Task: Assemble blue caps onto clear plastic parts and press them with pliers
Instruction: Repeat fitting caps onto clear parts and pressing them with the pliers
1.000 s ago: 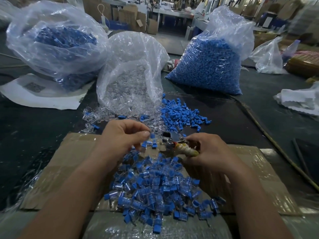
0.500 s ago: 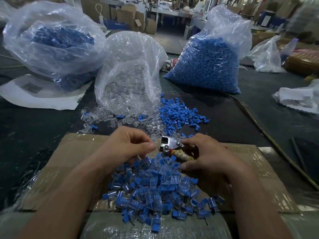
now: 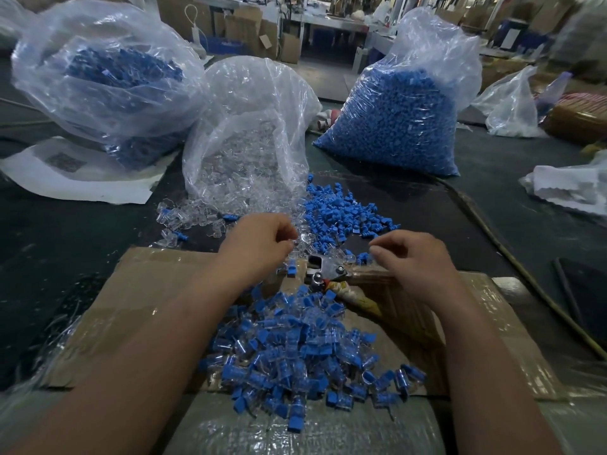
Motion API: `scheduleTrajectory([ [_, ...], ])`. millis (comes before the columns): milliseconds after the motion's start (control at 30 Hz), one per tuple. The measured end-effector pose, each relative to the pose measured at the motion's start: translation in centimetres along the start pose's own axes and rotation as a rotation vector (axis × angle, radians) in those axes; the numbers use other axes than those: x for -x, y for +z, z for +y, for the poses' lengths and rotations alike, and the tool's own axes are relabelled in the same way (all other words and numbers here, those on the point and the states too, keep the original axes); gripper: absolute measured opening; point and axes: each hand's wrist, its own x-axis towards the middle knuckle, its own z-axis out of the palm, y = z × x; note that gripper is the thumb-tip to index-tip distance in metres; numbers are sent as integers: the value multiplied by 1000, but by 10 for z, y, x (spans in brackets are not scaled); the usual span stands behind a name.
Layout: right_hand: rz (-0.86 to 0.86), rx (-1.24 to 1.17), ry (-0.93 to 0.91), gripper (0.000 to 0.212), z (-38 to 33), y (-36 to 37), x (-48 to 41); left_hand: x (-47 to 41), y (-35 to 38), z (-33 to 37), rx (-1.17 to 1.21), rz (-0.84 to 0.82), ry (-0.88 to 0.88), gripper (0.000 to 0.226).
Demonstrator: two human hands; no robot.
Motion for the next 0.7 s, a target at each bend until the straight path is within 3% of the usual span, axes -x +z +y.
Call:
scheduleTrajectory([
  [300,234,-127,178,16,11,-2,-3,-20,17,16,-247,-81,-155,13],
  [367,220,-123,197,16,12,-2,-4,-19,16,17,-211,-79,-158,11],
  [467,212,-109,201,15,13,-2,-5,-13,8,15,-126,-13,-146,26],
  [600,179,-83,173,7,12,4,-9,4,-8,10,110,120,-98,28],
  [700,61,109,115,20,8,15,-14,22,-12,8,288,182,-75,22],
])
